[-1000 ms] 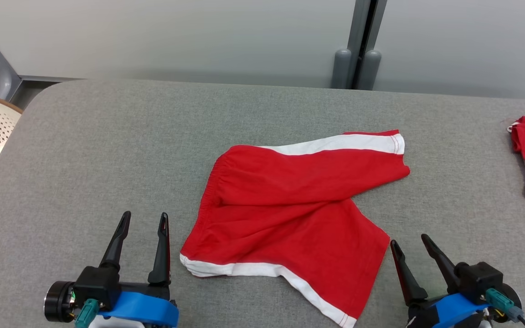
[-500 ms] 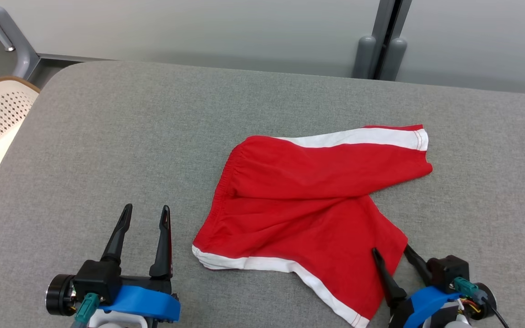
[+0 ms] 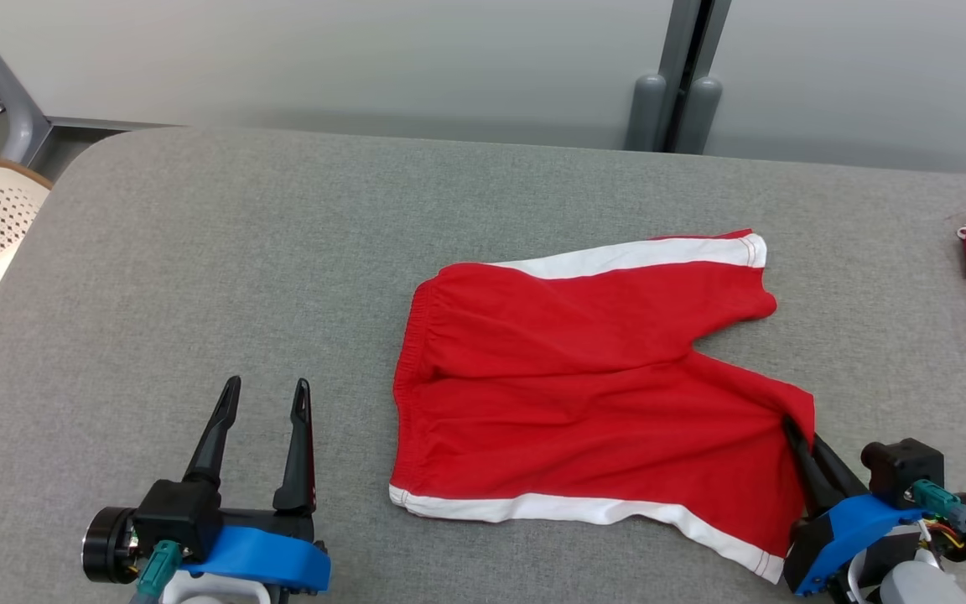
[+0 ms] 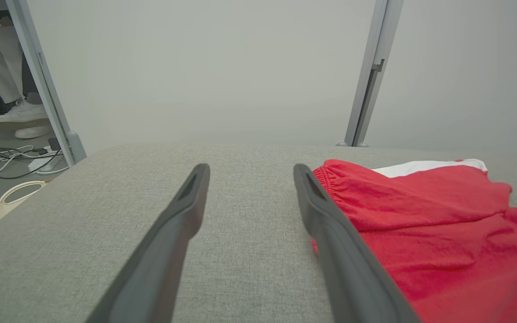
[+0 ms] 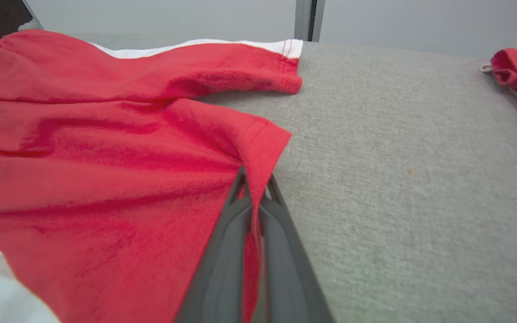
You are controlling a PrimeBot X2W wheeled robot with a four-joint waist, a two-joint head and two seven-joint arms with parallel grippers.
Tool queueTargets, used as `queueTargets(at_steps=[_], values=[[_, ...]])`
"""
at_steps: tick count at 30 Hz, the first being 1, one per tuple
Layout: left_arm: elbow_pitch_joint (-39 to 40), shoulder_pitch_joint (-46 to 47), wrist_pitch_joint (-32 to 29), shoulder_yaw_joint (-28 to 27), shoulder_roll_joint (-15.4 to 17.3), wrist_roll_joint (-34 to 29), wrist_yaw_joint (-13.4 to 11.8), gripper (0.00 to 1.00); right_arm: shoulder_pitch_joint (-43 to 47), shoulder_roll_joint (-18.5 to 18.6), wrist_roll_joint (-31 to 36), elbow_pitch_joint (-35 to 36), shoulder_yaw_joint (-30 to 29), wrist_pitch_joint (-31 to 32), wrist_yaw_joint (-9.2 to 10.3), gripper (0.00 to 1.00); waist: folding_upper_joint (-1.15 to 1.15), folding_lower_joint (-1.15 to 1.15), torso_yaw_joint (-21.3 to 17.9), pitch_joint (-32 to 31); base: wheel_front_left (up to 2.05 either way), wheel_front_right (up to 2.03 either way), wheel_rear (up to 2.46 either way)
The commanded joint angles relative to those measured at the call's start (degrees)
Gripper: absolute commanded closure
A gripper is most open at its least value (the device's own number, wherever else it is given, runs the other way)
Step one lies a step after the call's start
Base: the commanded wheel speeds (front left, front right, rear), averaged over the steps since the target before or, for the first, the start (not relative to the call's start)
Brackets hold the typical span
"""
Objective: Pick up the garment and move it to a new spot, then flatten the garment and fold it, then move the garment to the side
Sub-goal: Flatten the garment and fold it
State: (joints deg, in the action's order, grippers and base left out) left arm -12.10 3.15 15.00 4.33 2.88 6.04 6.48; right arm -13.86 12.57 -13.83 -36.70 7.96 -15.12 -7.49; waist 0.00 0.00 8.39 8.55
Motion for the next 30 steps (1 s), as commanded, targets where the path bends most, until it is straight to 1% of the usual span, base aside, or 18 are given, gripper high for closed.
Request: queueTargets(at_steps=[1, 2, 3, 6, 9, 15, 19, 24, 30], values=[[0.0, -0.1, 0.3, -0.1, 0.0, 0.0, -0.1, 0.0, -0.9, 0.8, -0.2, -0.4, 0.6, 0.0, -0.01, 0.65, 0.0, 0.0, -0.5, -0.3, 0.0, 0.0, 0.0], [0.0, -0.1, 0.3, -0.1, 0.0, 0.0, -0.1, 0.0, -0.9, 0.8, -0.2, -0.4, 0.6, 0.0, -0.01, 0.65, 0.0, 0.0, -0.5, -0.3, 0.0, 0.0, 0.0], [0.0, -0.2, 0.3, -0.2, 0.0, 0.0, -0.2, 0.0, -1.1, 1.3, -0.3, -0.8, 0.7, 0.0, 0.0, 0.0, 0.0, 0.0, -0.8, -0.4, 0.0, 0.0, 0.0], [0.0, -0.6, 0.3, -0.5, 0.0, -0.3, -0.1, 0.0, -1.5, 1.4, -0.7, -0.1, -0.9, 0.0, -0.01, 0.0, 0.0, 0.0, -1.6, -0.9, 0.0, 0.0, 0.0], [0.2, -1.2, 0.3, -0.9, 0.0, -0.7, -0.1, 0.0, -0.1, 1.0, -0.4, 2.9, -4.2, 0.0, -0.01, 0.0, 0.0, 0.0, -2.7, -1.5, 0.0, 0.0, 0.0], [0.2, -2.3, 0.3, -1.6, 0.0, -1.8, 0.2, 0.0, 5.2, -1.4, 1.4, 14.3, -11.8, 0.0, -0.01, 0.0, 0.0, 0.0, -5.0, -3.0, 0.0, 0.0, 0.0], [0.4, -3.2, 0.3, -2.4, 0.0, -2.3, 0.4, 0.0, 9.5, -4.4, 2.8, 22.2, -14.8, 0.0, -0.01, 0.0, 0.0, 0.0, -6.4, -3.9, 0.0, 0.0, 0.0], [0.1, -4.0, 0.3, -2.6, 0.0, -2.7, 0.5, 0.0, 14.3, -7.1, 3.6, 29.1, -14.6, 0.0, -0.01, 0.0, 0.0, 0.0, -7.3, -4.8, 0.0, 0.0, 0.0], [-0.1, -4.5, 0.3, -2.8, 0.0, -3.2, 0.7, 0.0, 18.3, -8.9, 5.7, 32.9, -10.4, 0.0, -0.01, 0.0, 0.0, 0.0, -7.6, -5.8, 0.0, 0.0, 0.0]])
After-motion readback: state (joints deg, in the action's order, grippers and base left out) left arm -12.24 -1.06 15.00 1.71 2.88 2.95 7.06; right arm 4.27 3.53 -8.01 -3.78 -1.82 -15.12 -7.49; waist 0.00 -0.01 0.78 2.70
